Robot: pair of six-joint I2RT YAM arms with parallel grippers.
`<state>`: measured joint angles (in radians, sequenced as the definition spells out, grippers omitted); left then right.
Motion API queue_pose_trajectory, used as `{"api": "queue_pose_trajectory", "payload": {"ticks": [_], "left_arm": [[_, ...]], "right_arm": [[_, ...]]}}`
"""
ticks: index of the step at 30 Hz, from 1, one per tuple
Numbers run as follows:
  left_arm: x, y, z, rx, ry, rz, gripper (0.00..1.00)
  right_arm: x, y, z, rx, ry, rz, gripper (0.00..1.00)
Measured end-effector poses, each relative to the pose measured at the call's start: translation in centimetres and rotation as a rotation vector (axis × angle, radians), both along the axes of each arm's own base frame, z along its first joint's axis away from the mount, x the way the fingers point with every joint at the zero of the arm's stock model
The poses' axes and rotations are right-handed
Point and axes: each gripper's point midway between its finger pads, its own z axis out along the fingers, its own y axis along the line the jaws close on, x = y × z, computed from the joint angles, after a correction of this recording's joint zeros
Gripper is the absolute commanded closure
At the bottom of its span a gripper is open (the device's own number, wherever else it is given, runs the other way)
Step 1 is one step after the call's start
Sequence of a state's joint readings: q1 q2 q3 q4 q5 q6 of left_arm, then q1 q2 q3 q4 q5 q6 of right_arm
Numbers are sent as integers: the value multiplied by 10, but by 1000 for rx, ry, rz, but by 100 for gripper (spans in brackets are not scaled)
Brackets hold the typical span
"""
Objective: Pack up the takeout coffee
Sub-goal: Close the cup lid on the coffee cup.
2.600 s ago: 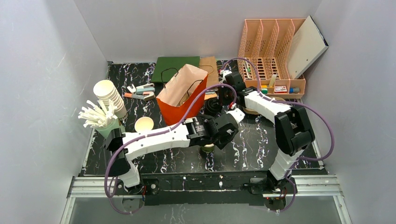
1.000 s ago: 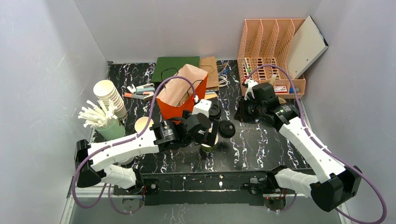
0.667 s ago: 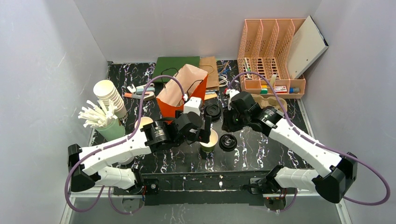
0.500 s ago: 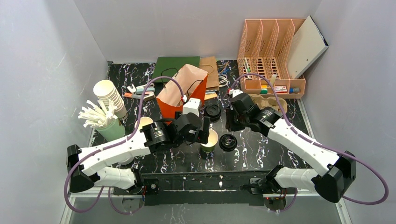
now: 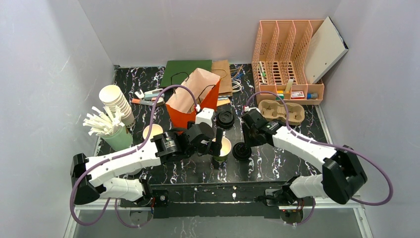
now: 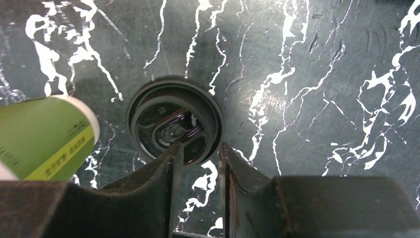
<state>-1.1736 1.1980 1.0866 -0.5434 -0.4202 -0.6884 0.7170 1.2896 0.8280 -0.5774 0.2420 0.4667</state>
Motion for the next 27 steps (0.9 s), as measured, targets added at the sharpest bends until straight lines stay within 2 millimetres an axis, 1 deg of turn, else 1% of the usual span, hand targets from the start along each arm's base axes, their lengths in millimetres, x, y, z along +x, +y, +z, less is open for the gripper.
{"api": "queue_pose_trajectory", "payload": {"ticks": [4, 7, 10, 14, 17, 22, 27], "left_arm": [[0, -4, -2, -4, 6, -7, 19], [0, -5, -1, -9, 4, -8, 19], [0, -5, -1, -10, 4, -8, 19], [0, -6, -2, -4, 4, -11, 19], [1, -6, -5, 7, 6, -15, 19], [1, -7, -9, 23, 8, -21, 19], [1, -7, -12, 33, 11, -23, 19]], "right_arm": [[9, -6, -13, -8, 31, 3, 61], [14, -6, -15, -4, 31, 19, 62], [15, -6, -20, -6, 50, 41, 62], [10, -3, -28, -8, 95, 76, 62], [8, -2, -28, -6, 109, 99, 62], [12, 3, -24, 2, 100, 126, 62], [13, 4, -33, -19, 129, 139, 63]]}}
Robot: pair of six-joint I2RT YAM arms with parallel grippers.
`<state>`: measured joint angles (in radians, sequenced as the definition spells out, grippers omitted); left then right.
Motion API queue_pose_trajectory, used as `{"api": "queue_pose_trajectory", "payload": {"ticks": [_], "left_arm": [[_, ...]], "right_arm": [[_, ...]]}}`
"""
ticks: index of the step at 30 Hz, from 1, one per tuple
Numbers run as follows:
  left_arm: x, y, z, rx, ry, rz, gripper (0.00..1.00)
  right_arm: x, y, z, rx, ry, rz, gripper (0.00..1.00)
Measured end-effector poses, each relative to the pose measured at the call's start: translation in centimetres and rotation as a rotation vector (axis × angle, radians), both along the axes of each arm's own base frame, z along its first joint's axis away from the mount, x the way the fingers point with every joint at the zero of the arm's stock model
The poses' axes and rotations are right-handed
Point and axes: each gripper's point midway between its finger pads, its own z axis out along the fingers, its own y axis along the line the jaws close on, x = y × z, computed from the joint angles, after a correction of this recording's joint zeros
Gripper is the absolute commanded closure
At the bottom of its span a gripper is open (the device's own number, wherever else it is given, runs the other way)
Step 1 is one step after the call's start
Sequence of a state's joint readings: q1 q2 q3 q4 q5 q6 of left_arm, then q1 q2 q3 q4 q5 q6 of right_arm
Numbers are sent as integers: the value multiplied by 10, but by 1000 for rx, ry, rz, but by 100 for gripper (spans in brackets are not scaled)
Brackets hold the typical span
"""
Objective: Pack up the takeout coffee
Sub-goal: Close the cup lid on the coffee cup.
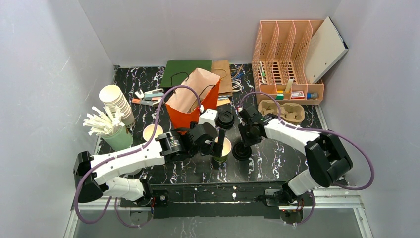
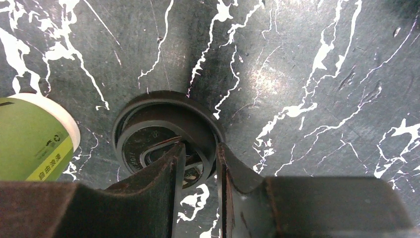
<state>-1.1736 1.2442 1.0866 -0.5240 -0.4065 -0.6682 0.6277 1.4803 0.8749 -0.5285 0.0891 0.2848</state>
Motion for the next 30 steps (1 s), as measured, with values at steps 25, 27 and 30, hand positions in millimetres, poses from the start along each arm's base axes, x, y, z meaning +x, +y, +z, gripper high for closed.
{"api": "queue_pose_trajectory", "payload": {"ticks": [25, 27, 30], "left_arm": [[0, 7, 2, 2, 11, 29, 20], [2, 9, 4, -14, 17, 46, 20], [9, 15, 10, -44, 23, 81, 21]], "right_arm": [[11, 13, 106, 137, -155, 18, 90], [12, 18, 130, 181, -195, 33, 91], [12, 24, 152, 214, -227, 55, 91]]}}
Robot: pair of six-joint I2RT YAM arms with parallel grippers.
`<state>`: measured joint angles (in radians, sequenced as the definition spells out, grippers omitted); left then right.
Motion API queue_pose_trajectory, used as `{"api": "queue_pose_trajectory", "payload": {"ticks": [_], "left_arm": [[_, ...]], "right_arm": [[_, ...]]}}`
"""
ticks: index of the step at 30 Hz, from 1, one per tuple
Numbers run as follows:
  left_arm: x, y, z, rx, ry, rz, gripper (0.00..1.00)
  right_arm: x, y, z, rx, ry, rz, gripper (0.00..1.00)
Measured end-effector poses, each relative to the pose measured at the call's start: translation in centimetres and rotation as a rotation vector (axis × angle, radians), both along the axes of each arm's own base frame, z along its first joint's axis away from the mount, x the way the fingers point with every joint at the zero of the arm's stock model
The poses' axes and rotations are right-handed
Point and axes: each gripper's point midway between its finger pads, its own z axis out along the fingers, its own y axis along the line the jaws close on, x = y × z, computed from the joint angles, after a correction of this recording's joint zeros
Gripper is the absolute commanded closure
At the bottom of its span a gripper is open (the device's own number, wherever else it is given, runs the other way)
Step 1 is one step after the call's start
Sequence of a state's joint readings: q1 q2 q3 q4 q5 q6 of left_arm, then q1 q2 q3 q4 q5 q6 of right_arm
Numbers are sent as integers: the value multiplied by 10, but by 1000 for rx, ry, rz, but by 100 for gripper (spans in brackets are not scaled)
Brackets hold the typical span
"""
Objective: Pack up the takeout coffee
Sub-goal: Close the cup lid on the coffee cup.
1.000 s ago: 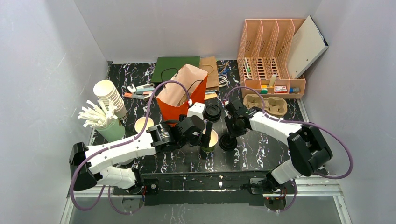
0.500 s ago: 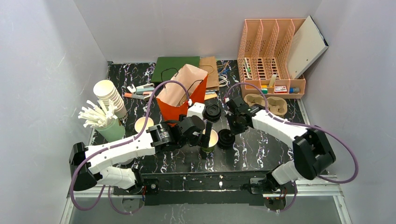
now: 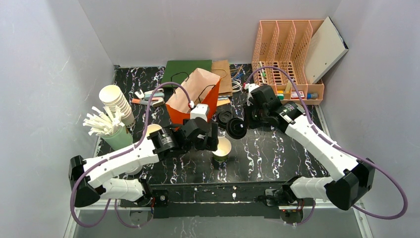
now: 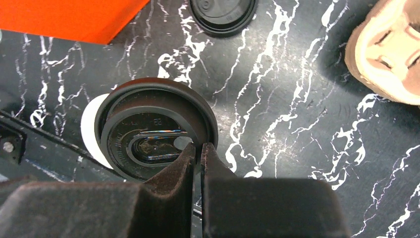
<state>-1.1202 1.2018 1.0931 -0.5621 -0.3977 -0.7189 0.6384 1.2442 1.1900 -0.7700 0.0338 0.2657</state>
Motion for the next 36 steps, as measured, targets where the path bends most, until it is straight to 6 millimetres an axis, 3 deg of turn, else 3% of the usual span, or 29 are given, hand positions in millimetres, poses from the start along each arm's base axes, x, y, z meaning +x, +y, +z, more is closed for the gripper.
{"api": "queue_pose_trajectory", "payload": {"ticks": [6, 17, 27, 36], "left_arm": [[9, 10, 13, -81, 12, 46, 21], [5, 10, -1, -108, 59, 43, 22], [4, 9, -8, -103, 67, 36, 30], [7, 7, -13, -97, 68, 34, 33]], "right_arm": [[-16, 18, 8, -4, 17, 80, 91], [-48, 57, -24, -124, 101, 205, 89], [-48, 62, -35, -202, 98, 200, 85], [-45, 67, -37, -231, 88, 201, 73]]}}
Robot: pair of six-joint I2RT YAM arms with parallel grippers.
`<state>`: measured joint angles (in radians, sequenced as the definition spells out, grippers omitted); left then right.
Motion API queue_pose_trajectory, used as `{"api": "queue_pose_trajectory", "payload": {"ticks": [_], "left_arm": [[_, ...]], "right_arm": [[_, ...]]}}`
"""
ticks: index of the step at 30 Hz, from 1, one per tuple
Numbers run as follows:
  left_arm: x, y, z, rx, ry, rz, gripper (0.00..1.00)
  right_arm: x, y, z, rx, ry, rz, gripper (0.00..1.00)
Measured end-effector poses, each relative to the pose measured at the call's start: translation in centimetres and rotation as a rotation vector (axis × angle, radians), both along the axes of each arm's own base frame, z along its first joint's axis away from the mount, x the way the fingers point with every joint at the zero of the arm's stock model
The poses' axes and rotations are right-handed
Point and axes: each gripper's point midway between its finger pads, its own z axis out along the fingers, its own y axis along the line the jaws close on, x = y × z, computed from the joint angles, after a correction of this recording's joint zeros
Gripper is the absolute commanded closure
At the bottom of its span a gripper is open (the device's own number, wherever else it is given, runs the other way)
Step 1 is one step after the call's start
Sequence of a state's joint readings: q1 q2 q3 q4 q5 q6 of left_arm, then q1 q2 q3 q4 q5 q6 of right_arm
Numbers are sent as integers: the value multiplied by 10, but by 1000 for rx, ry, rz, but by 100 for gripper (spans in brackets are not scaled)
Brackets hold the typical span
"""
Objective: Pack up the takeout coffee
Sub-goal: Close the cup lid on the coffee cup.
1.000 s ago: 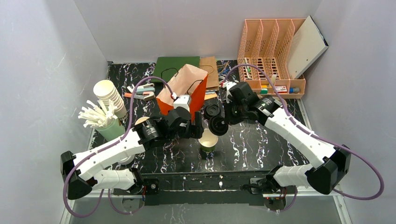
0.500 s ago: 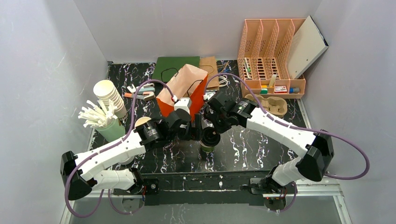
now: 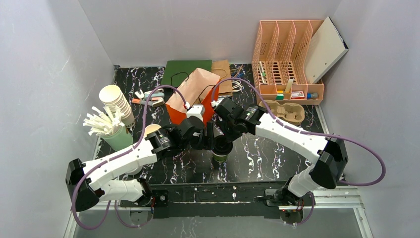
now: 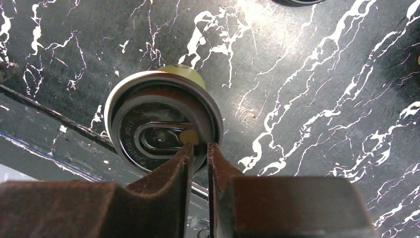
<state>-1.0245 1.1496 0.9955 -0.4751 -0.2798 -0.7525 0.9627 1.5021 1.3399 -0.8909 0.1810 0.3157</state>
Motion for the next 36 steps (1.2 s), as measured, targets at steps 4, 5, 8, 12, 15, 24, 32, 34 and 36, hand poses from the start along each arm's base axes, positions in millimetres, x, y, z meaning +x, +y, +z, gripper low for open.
{"api": "queue_pose_trajectory", "payload": {"ticks": [4, 5, 8, 12, 15, 24, 32, 34, 36], "left_arm": [[1, -1, -2, 6, 2, 1, 34], [1, 0, -3, 7, 2, 0, 34], [2, 1, -3, 10, 3, 1, 34], [3, 0, -6, 20, 6, 0, 35], [3, 0, -11, 32, 12, -3, 39], [4, -6, -15, 30, 20, -15, 41], [1, -8, -24, 24, 35, -28, 42], [-1, -6, -27, 28, 40, -27, 45], [-3, -4, -30, 30, 48, -28, 47]], "right_arm": [[0, 3, 2, 5, -3, 5, 69], [-1, 3, 2, 5, -3, 7, 68], [-1, 4, 2, 8, 0, 9, 66], [-2, 5, 2, 13, 1, 8, 62], [-1, 5, 4, 22, -2, 0, 53], [0, 3, 37, 208, -60, -35, 41], [12, -13, 16, 317, 43, -129, 36], [11, -14, 11, 331, 70, -131, 38], [10, -12, 9, 348, 86, -126, 40]]}}
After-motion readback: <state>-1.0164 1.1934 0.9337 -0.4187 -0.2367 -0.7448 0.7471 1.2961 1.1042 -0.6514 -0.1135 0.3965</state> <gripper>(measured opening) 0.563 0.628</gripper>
